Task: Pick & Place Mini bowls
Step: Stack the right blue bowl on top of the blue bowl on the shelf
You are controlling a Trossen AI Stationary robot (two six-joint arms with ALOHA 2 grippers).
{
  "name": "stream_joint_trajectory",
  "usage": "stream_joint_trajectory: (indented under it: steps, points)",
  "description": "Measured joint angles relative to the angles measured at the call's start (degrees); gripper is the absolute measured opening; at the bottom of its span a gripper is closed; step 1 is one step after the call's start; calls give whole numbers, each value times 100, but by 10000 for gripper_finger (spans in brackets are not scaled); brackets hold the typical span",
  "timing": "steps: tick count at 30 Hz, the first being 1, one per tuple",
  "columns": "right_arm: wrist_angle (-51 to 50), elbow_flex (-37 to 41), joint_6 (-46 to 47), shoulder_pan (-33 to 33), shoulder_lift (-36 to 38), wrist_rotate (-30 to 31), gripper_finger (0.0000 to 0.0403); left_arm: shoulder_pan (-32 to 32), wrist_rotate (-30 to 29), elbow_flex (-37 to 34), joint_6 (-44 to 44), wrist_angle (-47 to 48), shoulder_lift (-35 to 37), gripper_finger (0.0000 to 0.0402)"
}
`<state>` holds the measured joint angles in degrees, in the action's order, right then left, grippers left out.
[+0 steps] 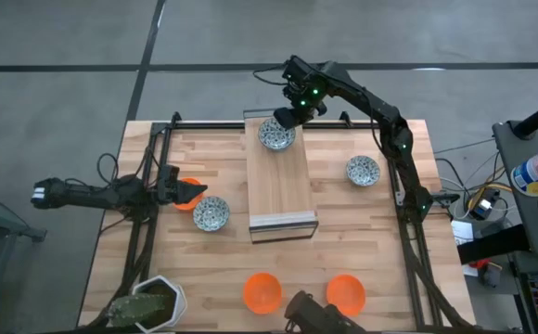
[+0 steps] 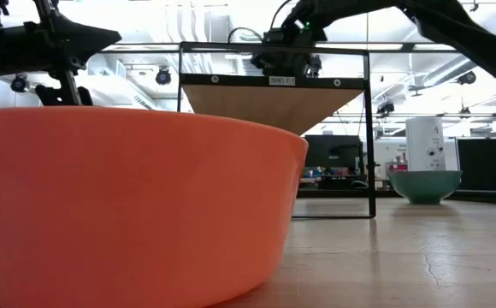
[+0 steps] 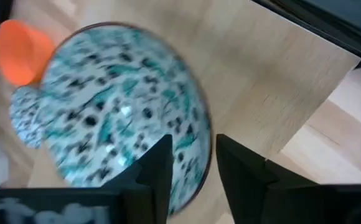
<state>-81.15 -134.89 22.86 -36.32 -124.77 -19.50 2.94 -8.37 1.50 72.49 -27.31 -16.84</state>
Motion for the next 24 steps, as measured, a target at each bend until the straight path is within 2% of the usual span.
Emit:
stream_joint_trajectory:
  steps: [5, 10, 17, 24]
  points:
    - [-388, 0, -452, 22, 433, 2, 138, 0, 88, 0, -2, 7, 0, 0]
    - [-900, 0, -1119, 249, 927, 423, 133, -2, 280, 0, -2, 31, 0, 0]
    - [-884, 116, -1518, 805, 1750, 869, 120, -2, 473, 0, -2, 31, -2, 0]
    - [-887, 1261, -1419, 1486, 2611, 1490, 114, -2, 477, 0, -4, 31, -2, 0]
